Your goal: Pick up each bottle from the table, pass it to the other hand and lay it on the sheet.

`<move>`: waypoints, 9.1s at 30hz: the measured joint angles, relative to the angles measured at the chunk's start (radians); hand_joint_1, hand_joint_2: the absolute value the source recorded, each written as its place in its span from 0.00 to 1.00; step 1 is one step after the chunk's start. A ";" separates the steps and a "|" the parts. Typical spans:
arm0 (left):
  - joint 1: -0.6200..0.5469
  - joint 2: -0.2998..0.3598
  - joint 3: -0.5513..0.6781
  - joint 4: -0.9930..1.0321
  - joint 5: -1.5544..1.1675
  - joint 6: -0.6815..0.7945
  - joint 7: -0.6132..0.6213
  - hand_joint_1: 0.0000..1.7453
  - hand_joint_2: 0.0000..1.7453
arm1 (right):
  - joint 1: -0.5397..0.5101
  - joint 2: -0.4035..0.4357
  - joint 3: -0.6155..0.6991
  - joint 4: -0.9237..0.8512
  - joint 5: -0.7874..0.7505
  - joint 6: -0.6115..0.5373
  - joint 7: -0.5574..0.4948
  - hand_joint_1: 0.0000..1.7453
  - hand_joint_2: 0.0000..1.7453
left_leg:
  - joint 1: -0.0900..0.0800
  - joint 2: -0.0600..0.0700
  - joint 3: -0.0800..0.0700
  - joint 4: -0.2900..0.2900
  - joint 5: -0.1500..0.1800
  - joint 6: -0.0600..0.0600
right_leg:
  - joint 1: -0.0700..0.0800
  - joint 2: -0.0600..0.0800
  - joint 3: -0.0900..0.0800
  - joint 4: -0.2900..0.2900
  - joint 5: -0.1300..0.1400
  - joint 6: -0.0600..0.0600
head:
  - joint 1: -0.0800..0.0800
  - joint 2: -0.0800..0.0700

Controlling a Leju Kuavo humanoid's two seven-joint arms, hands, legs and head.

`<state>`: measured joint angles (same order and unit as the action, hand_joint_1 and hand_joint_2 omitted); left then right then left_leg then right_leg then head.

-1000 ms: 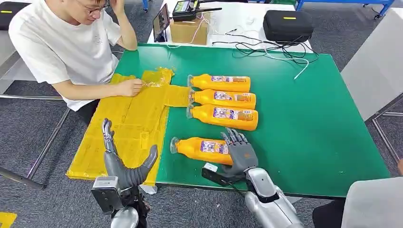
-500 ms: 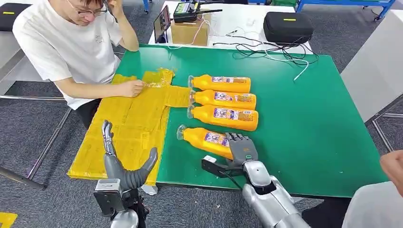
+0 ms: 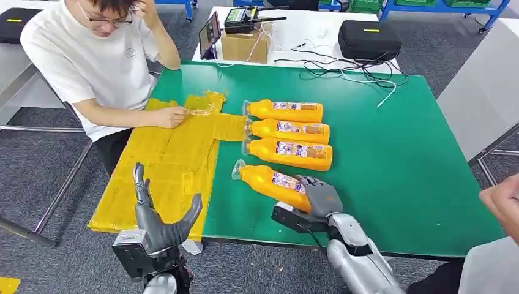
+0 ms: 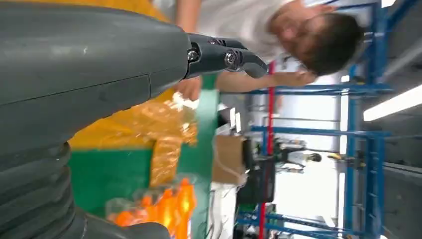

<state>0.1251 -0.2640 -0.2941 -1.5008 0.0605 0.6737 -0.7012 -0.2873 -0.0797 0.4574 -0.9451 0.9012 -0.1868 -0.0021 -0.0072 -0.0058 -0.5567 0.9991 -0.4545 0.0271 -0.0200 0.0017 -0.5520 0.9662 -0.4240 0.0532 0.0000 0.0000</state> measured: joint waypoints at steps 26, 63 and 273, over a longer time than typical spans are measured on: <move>-0.016 0.116 -0.190 0.104 0.462 -0.342 0.106 0.00 1.00 | 0.272 0.104 -0.071 -0.274 -0.236 -0.431 -0.433 1.00 1.00 | 0.000 0.001 -0.015 0.000 0.001 0.001 | 0.000 0.001 -0.003 0.001 0.002 0.001 | -0.001 0.000; -0.052 0.167 -0.317 0.105 0.352 -0.512 0.034 0.00 1.00 | 0.249 0.137 0.147 -0.165 -0.326 -0.258 -0.507 1.00 1.00 | 0.000 0.000 -0.020 0.000 0.002 0.001 | 0.000 0.000 -0.007 0.001 0.001 0.001 | 0.000 0.000; -0.060 0.084 -0.183 0.110 -0.323 -0.061 0.121 0.00 1.00 | 0.026 -0.157 0.000 -0.229 0.354 0.109 0.182 0.91 1.00 | -0.001 -0.009 -0.025 0.001 0.008 0.002 | -0.002 -0.009 -0.009 0.001 0.003 0.003 | 0.000 0.000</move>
<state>0.0651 -0.1797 -0.4772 -1.3912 -0.2621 0.6126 -0.5798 -0.2612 -0.2365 0.4578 -1.1738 1.2550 -0.0781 0.1800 -0.0085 -0.0152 -0.5812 0.9999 -0.4467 0.0291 -0.0216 -0.0073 -0.5613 0.9675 -0.4208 0.0562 -0.0004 0.0004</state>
